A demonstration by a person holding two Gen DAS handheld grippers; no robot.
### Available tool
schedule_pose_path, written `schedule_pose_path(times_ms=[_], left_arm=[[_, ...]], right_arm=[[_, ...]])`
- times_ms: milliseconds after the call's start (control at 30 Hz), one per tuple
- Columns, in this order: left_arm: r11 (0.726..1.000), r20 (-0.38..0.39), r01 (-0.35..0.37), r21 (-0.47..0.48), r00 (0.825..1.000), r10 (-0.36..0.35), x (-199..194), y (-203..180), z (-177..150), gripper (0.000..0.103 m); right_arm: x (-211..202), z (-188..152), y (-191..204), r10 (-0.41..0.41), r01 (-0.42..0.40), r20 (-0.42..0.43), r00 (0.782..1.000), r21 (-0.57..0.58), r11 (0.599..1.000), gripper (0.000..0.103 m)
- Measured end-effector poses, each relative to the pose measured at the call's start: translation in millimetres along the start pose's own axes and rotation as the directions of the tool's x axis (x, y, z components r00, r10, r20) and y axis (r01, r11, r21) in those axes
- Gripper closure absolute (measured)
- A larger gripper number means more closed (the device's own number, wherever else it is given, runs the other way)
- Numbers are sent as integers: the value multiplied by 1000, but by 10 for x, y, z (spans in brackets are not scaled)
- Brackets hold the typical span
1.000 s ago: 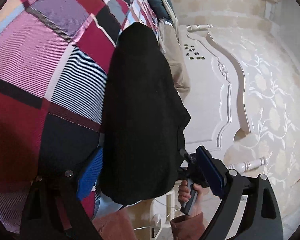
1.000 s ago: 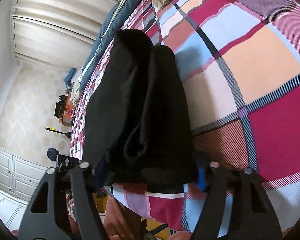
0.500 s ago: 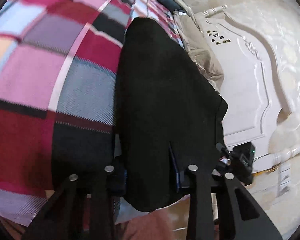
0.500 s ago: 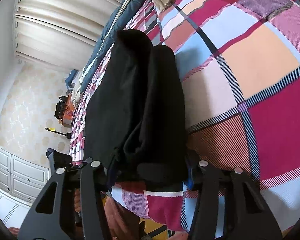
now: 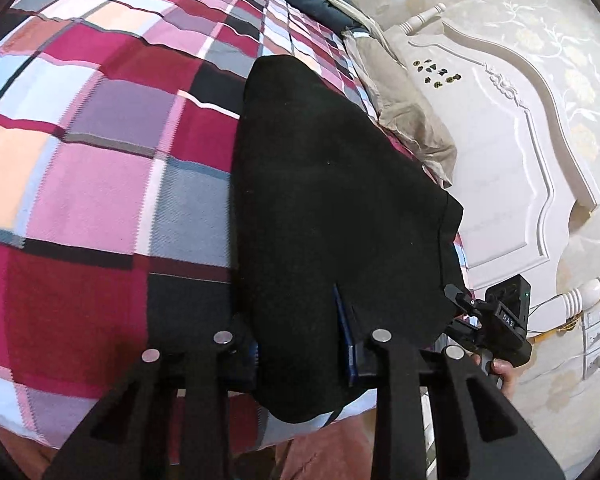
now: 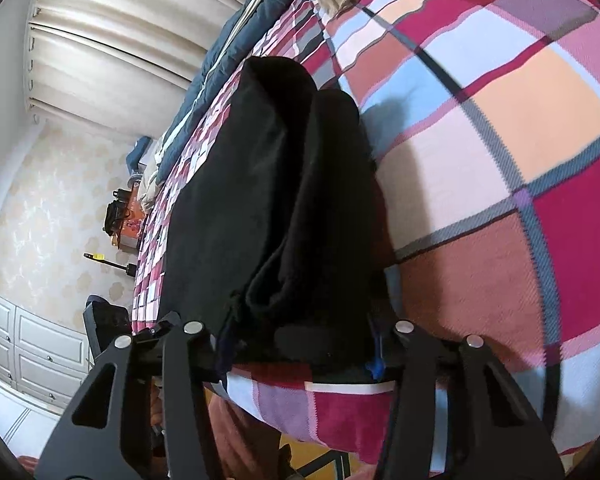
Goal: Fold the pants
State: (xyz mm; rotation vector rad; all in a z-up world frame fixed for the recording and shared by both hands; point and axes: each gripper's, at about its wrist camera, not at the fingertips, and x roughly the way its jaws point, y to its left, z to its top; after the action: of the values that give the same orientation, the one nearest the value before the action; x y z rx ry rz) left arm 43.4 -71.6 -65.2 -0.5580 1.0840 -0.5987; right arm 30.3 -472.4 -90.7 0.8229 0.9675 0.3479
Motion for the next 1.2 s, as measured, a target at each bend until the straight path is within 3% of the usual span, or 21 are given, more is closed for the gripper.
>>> schedule_pose_path(times_ms=[567, 667, 800, 867, 967, 1100, 1200], left_arm=[[999, 41, -18, -44, 999, 20, -378, 351, -20, 72], [1000, 27, 17, -17, 1000, -16, -382, 361, -25, 68], [995, 34, 96, -41, 995, -95, -441, 524, -48, 46], [989, 51, 132, -68, 990, -129, -549, 638, -56, 45], [989, 41, 131, -69, 991, -128, -595, 722, 23, 39], [979, 24, 179, -101, 984, -177, -449, 778, 255, 39], [964, 17, 238, -117, 971, -237, -277, 760, 436, 39]], right_arm=[[464, -49, 277, 54, -56, -69, 996, -29, 998, 55], [468, -61, 299, 39, -42, -64, 997, -40, 998, 52], [398, -71, 233, 65, -66, -58, 996, -24, 998, 46], [319, -63, 174, 96, -96, -52, 994, 1, 995, 43], [197, 6, 85, 106, -105, -17, 994, 17, 994, 35], [203, 209, 79, 98, -98, 16, 995, 28, 995, 27], [349, 340, 129, 111, -111, -7, 994, 13, 994, 23]])
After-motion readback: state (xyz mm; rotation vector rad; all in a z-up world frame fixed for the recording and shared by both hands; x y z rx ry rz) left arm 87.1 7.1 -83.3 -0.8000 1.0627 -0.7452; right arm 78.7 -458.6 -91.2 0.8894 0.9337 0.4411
